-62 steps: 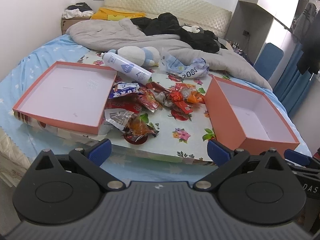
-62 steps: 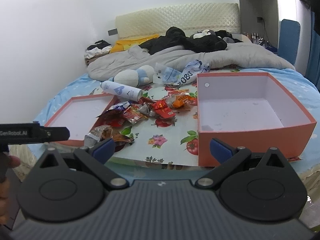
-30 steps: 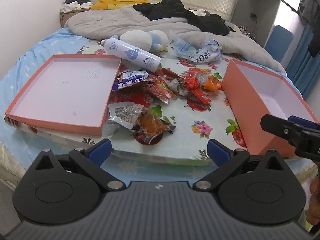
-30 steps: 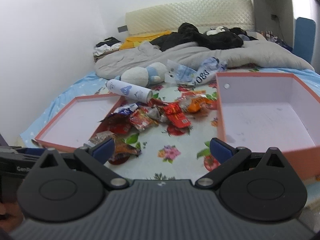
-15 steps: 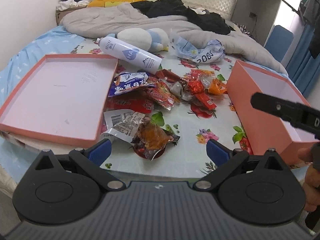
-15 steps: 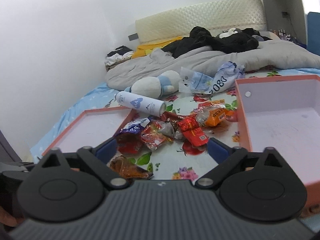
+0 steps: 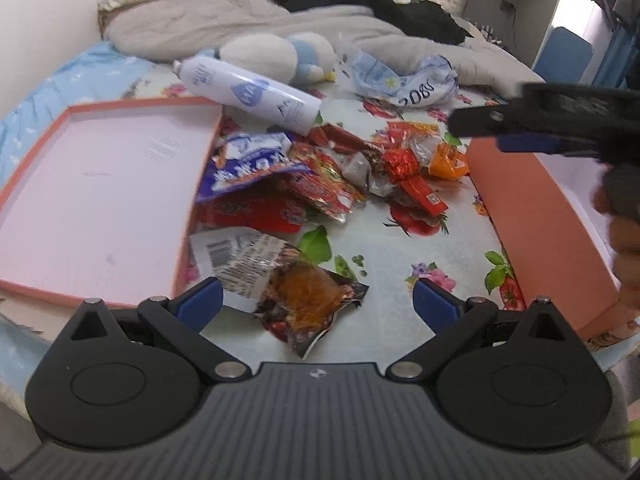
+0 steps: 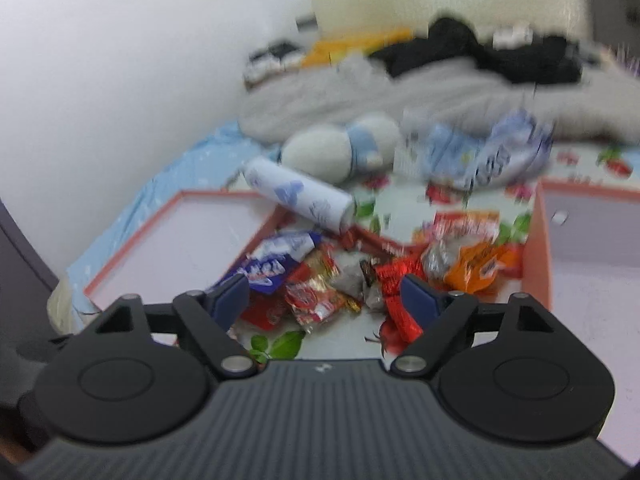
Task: Organize snacks
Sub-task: 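Lower the right gripper onto the red wrapped candy and close it, then grasp the clear snack bag with the left gripper while right lifts red candy, then carry the red candy with the right gripper and drop it into the deep box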
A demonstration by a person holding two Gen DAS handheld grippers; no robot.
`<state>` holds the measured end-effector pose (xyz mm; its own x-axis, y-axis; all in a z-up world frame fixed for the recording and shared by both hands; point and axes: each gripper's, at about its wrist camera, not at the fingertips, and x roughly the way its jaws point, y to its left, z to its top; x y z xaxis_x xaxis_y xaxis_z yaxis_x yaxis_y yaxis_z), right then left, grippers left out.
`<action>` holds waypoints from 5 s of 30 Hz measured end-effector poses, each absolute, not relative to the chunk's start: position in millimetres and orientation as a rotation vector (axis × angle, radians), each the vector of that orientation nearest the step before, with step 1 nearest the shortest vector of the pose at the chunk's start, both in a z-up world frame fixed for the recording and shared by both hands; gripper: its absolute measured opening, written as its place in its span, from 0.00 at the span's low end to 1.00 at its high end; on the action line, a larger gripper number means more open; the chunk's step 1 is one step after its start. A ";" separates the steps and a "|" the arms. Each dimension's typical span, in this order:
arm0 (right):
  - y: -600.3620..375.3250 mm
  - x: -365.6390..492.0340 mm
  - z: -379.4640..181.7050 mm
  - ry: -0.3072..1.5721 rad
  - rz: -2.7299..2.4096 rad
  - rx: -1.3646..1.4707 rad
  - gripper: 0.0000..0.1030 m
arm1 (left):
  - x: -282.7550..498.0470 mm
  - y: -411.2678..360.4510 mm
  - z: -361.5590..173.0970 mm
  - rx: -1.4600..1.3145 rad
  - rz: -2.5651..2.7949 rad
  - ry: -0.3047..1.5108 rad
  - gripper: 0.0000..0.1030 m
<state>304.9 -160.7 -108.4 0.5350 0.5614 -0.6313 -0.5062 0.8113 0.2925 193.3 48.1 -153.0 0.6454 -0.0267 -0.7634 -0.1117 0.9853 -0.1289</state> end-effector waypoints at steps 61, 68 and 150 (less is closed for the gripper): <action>-170.3 264.2 -167.4 0.819 0.402 0.039 0.54 | 202.9 51.5 -203.3 -0.260 0.149 0.899 0.34; -171.0 223.3 -164.0 0.787 0.398 0.019 0.54 | 190.5 39.9 -188.3 -0.247 0.118 0.867 0.29; -387.3 266.5 -137.7 0.785 0.065 0.124 0.76 | 304.6 -193.1 -92.6 -0.187 -0.288 0.896 0.66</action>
